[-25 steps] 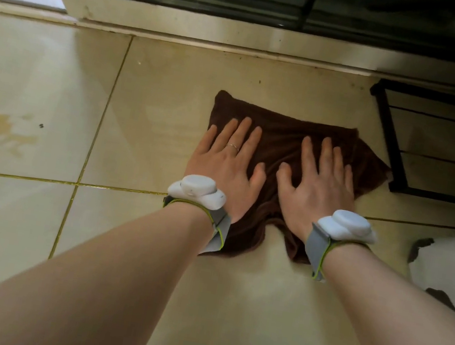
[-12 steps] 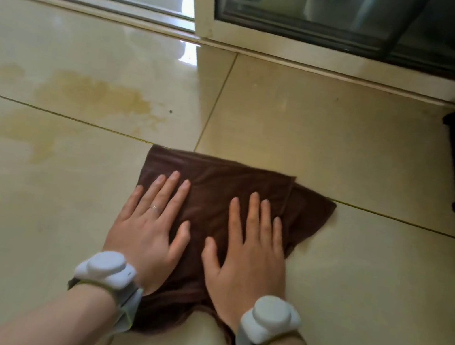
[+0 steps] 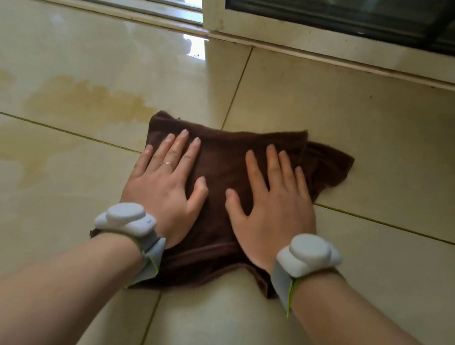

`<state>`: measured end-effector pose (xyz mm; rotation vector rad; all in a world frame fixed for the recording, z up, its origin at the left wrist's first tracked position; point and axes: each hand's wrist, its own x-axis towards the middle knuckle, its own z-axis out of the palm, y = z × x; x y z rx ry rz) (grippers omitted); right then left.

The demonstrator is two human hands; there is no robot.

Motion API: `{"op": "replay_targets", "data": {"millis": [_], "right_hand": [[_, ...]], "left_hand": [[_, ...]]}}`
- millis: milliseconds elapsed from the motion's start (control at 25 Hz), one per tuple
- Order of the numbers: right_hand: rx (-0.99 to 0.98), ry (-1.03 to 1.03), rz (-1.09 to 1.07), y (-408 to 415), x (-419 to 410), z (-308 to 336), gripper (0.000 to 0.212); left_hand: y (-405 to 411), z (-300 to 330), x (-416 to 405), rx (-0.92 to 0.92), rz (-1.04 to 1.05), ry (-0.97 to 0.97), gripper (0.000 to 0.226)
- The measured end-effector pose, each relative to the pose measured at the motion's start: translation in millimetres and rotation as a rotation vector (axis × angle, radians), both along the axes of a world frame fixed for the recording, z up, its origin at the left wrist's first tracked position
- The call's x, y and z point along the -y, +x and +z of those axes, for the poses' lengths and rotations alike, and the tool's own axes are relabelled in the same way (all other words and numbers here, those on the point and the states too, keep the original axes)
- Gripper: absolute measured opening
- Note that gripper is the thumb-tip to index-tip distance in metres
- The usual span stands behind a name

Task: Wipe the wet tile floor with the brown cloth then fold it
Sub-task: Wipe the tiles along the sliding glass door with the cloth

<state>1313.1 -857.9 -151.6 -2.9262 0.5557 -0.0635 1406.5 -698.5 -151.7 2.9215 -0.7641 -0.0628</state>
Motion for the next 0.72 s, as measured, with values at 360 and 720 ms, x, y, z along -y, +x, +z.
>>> {"op": "replay_targets", "data": {"millis": [360, 720], "right_hand": [[-0.042, -0.023, -0.024, 90, 18, 2, 0.077], [-0.014, 0.044, 0.062, 8, -44, 7, 0.081]], "left_hand": [[64, 2, 19, -0.031, 0.028, -0.029, 0.073], [-21, 5, -52, -0.046, 0.078, -0.048, 0.075]]}}
